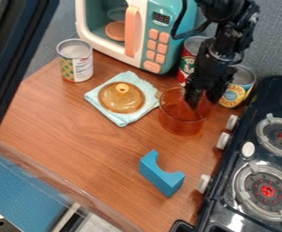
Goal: Move the orange pot to the bottom right
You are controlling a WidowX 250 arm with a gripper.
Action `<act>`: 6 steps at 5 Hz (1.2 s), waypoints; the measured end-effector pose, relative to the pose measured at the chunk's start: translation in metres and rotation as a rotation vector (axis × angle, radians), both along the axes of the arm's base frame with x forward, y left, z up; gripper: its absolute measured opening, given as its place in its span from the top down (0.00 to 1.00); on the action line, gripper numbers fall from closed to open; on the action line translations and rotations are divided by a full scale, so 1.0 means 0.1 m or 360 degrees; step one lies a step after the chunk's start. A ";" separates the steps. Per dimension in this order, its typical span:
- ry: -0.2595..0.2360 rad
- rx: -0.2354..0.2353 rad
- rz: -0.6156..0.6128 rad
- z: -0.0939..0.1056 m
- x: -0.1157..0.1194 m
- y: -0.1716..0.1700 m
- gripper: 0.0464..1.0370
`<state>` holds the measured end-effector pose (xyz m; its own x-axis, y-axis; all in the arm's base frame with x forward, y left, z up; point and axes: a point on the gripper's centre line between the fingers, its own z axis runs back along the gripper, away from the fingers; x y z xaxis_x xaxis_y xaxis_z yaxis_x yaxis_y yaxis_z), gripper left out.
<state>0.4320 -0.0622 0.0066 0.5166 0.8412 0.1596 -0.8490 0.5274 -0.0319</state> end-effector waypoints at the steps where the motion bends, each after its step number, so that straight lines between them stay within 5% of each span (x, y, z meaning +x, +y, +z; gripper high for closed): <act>1: -0.0002 -0.0005 0.0022 -0.04 -0.02 0.00 0.70; 2: -0.0018 0.0006 0.0021 -0.05 -0.03 0.02 0.89; 4: 0.0019 0.0012 0.0036 0.01 -0.12 0.03 0.97; 6: -0.0138 0.0041 0.0124 0.64 -0.37 0.15 0.97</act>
